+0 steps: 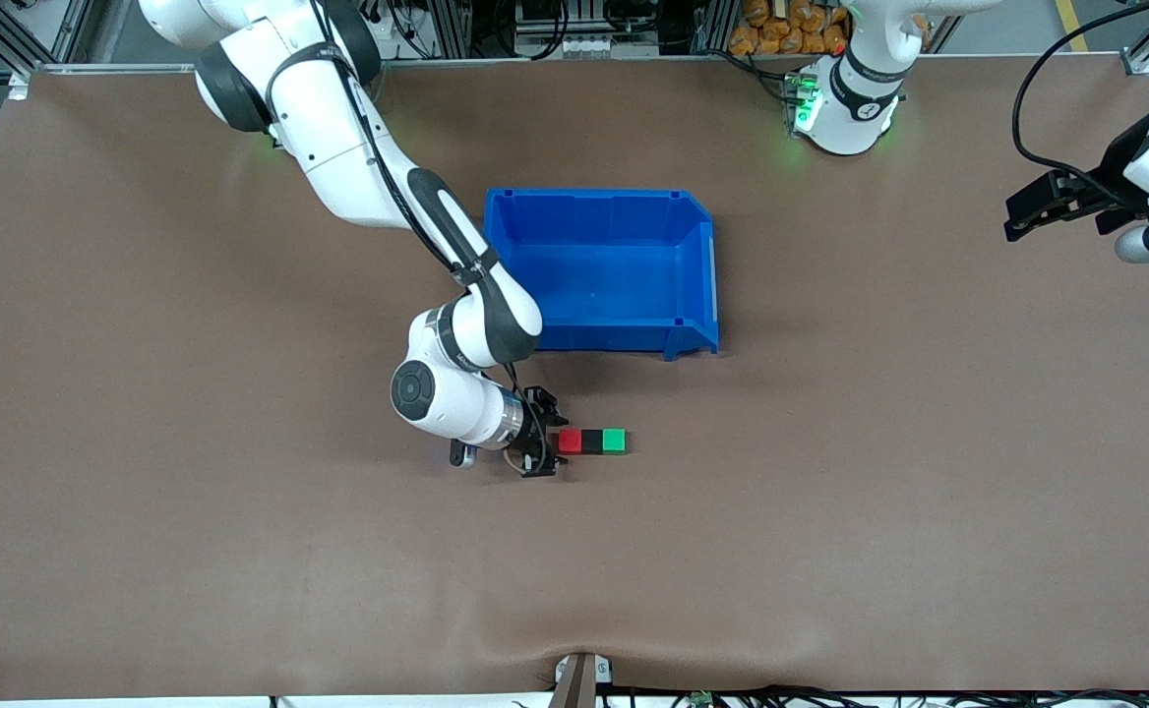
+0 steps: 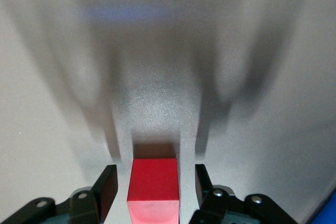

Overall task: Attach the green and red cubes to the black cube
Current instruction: 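Push the red cube against the black cube with the right gripper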

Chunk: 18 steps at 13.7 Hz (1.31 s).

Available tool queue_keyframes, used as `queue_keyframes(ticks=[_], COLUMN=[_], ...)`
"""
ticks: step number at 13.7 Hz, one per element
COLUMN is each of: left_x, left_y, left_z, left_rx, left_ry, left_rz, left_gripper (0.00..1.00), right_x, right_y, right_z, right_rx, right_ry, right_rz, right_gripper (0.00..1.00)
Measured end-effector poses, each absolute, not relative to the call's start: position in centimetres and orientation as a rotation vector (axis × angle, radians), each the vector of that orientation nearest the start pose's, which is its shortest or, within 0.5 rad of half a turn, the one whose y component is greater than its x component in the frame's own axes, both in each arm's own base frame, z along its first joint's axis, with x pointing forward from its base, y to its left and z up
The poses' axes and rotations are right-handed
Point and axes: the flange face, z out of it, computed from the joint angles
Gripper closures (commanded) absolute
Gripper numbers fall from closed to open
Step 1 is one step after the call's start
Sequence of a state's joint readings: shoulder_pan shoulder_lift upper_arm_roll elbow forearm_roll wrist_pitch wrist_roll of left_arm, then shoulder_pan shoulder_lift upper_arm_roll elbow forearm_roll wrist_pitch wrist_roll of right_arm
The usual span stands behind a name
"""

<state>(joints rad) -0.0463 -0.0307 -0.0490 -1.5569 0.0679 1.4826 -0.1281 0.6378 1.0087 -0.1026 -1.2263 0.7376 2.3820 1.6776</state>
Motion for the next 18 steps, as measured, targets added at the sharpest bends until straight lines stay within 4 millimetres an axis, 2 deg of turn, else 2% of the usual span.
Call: queue_keyframes(ticks=[1,2,18], left_x=[53.42,53.43,53.72], left_y=[-4.35,-4.26,-3.93], left_z=[64.05,64.05,63.94], left_rx=[-3.067,-3.067,-3.068], left_ry=[-0.058,-0.061,-0.070], left_rz=[0.055,0.055,0.042], left_gripper=[0.00,0.00,0.00], right_x=[64.62,64.63,65.54], right_y=[41.73,41.71,41.07], right_z=[17.07,17.07,18.04], right_rx=[-1.935,-1.951,-2.042], right_ry=[1.970,1.964,1.926], right_rz=[0.482,0.468,0.370], right_gripper=[0.02,0.00,0.00])
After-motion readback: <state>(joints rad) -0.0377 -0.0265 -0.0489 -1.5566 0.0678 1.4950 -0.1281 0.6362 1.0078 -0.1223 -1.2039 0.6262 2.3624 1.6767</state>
